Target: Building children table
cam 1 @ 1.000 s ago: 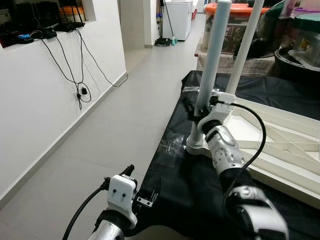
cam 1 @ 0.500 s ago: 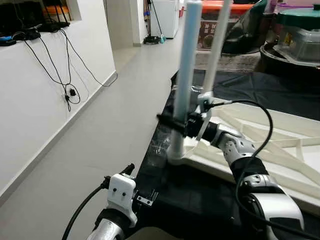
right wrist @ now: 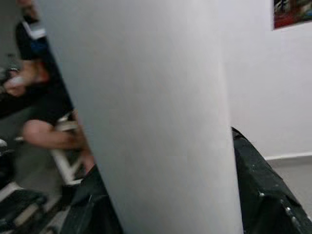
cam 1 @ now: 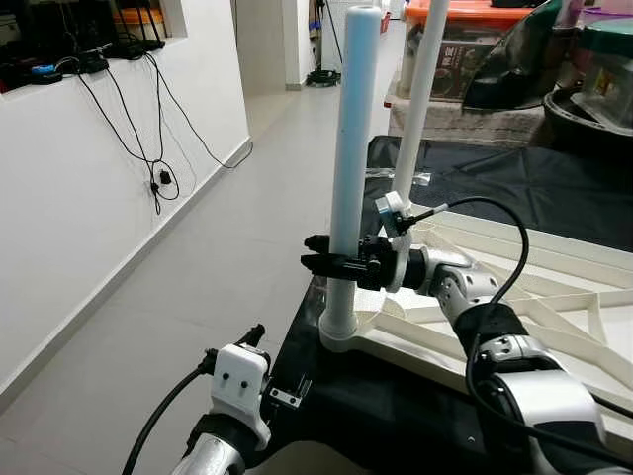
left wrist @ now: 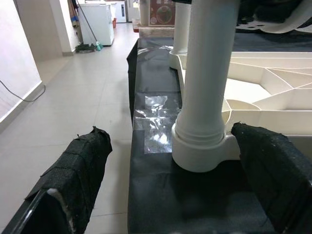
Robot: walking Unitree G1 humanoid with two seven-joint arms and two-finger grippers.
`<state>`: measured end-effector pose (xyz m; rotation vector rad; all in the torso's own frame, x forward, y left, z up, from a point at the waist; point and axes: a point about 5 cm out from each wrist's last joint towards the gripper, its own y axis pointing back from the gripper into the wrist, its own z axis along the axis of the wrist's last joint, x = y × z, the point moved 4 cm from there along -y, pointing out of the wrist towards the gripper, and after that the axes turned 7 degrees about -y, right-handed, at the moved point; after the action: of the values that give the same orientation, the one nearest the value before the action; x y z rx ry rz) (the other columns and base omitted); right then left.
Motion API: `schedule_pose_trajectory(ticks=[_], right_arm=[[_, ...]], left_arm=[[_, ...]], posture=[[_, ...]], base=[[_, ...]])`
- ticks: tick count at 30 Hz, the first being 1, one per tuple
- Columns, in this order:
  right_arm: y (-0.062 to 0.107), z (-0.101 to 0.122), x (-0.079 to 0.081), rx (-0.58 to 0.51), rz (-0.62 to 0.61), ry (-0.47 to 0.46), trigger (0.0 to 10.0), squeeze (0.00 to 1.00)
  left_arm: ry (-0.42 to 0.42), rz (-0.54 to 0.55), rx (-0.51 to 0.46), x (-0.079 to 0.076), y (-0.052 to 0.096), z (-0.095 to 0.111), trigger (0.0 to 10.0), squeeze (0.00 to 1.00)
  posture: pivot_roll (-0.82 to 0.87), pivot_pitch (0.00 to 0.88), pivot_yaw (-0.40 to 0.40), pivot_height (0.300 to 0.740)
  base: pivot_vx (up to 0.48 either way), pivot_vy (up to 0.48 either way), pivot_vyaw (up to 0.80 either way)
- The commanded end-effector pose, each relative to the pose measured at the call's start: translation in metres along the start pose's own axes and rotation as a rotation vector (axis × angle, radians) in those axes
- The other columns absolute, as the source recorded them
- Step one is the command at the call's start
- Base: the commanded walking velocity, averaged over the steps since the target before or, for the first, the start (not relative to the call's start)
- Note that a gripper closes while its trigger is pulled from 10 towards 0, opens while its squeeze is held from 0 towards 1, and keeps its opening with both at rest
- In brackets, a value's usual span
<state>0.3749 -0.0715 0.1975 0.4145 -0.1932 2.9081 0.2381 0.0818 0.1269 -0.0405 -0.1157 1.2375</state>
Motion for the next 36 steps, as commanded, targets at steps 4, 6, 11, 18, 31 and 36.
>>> schedule_pose_trajectory(ticks=[4, 6, 11, 18, 31, 36], right_arm=[[-0.006, 0.003, -0.013, -0.177, -0.217, -0.019, 0.0, 0.00], [-0.004, 0.006, -0.020, -0.221, -0.336, -0.002, 0.0, 0.00], [0.045, 0.011, -0.061, -0.289, -0.969, 0.098, 0.0, 0.00], [0.121, 0.010, -0.064, -0.370, -1.584, 0.215, 0.0, 0.00], [0.131, -0.005, -0.056, -0.334, -1.770, 0.169, 10.0, 0.00], [0.084, -0.006, -0.057, -0.369, -1.520, 0.118, 10.0, 1.00]], left_arm=[[-0.001, -0.006, 0.032, 0.000, 0.003, -0.008, 10.0, 0.00], [-0.001, -0.007, 0.033, 0.000, 0.003, -0.008, 10.0, 0.00], [-0.001, -0.009, 0.035, 0.000, 0.004, -0.008, 10.0, 0.00], [0.000, -0.010, 0.036, 0.000, 0.004, -0.008, 10.0, 0.00], [0.001, -0.008, 0.030, -0.001, 0.001, -0.006, 10.0, 0.00], [0.006, -0.012, 0.030, -0.002, 0.001, -0.006, 10.0, 0.00]], posture=[[0.11, 0.000, 0.002, 0.740], [0.10, 0.000, 0.010, 0.740], [0.09, 0.000, 0.017, 0.740], [0.09, 0.000, 0.012, 0.740], [0.07, 0.000, 0.003, 0.740], [0.04, 0.000, 0.010, 0.740]], base=[[0.000, 0.000, 0.00], [0.000, 0.000, 0.00], [0.000, 0.000, 0.00], [0.000, 0.000, 0.00], [0.000, 0.000, 0.00], [0.000, 0.000, 0.00]])
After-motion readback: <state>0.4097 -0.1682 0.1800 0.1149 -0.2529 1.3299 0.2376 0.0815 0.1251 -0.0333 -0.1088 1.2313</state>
